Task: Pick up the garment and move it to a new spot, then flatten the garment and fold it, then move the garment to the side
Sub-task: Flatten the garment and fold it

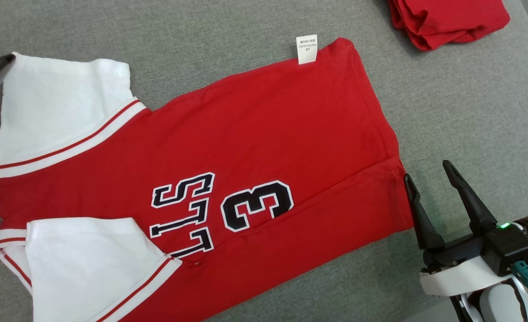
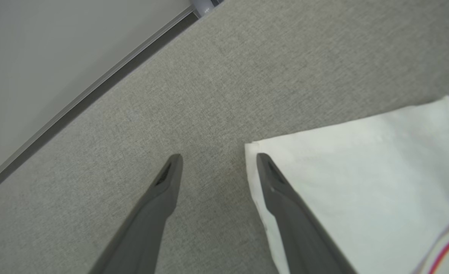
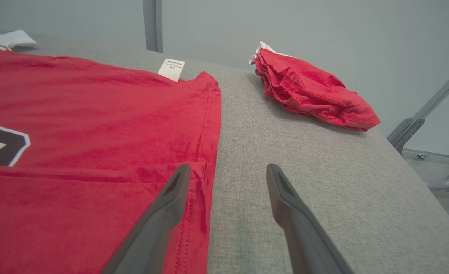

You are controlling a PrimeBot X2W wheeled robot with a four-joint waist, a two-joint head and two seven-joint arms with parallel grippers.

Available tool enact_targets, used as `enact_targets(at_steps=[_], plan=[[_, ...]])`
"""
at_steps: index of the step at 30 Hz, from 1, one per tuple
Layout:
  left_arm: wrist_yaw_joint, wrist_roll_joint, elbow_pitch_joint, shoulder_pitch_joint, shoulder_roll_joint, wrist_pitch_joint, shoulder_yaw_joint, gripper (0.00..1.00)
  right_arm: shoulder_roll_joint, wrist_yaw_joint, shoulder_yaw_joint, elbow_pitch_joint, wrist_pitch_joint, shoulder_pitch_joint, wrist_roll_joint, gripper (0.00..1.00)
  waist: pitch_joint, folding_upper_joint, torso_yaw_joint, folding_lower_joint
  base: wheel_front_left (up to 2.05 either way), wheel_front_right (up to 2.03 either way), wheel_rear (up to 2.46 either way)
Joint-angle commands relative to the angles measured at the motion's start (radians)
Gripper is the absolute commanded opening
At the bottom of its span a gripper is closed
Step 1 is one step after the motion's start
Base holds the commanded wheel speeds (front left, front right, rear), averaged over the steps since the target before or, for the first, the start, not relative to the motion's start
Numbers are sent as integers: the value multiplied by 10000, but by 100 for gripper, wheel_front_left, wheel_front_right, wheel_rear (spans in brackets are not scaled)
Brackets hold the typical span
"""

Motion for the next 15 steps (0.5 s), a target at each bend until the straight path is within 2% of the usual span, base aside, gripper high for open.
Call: enact_targets(at_steps=[1, 13, 14, 15], plan=[[-13, -70, 32, -208, 82, 6, -56, 100, 49, -22, 9, 32, -6, -159, 48, 100, 58, 0, -66, 0, 0, 0, 0], [-14, -499, -19, -302, 316, 414, -434, 100, 170, -22, -24, 118, -6, -235, 74, 100, 219, 0, -170, 0, 0, 0, 0], [-14, -547, -35, -286, 331, 435, -463, 82, 173, -22, -22, 115, -6, -239, 76, 100, 226, 0, -173, 0, 0, 0, 0], [-14, -612, -60, -269, 344, 464, -491, 54, 169, -22, -20, 119, -6, -253, 75, 100, 231, 0, -175, 0, 0, 0, 0]])
